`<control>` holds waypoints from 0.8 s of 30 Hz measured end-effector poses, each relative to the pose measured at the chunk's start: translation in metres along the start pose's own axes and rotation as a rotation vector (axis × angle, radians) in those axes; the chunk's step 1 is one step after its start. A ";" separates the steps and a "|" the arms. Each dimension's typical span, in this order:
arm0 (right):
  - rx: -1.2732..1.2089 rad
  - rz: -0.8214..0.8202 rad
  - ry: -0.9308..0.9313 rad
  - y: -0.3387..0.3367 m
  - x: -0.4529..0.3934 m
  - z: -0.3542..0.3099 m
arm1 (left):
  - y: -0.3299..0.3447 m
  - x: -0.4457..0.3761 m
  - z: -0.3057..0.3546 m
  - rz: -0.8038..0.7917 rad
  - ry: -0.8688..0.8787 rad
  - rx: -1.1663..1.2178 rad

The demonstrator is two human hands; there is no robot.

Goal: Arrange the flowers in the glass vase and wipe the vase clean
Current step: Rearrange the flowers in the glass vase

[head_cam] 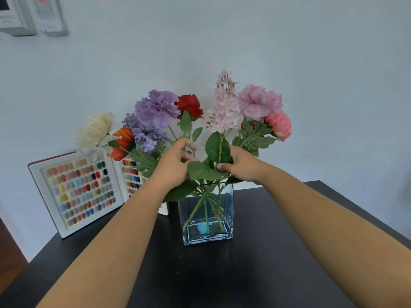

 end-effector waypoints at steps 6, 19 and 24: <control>0.048 -0.029 0.019 -0.006 0.000 -0.002 | -0.001 0.006 0.008 -0.130 0.006 0.162; 0.158 0.294 -0.178 -0.033 0.006 -0.055 | 0.012 0.013 0.012 -0.087 0.213 -0.174; 0.305 0.278 -0.063 -0.033 0.008 -0.054 | 0.005 0.021 0.018 -0.063 0.360 -0.398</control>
Point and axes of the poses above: each hand's wrist, its own x-axis away from the middle knuckle, its own y-axis out of the palm, z = x × y, the point moved 4 cm from there along -x, towards the middle knuckle, and after that the axes turned 4 degrees about -x, right-handed, at the moved point
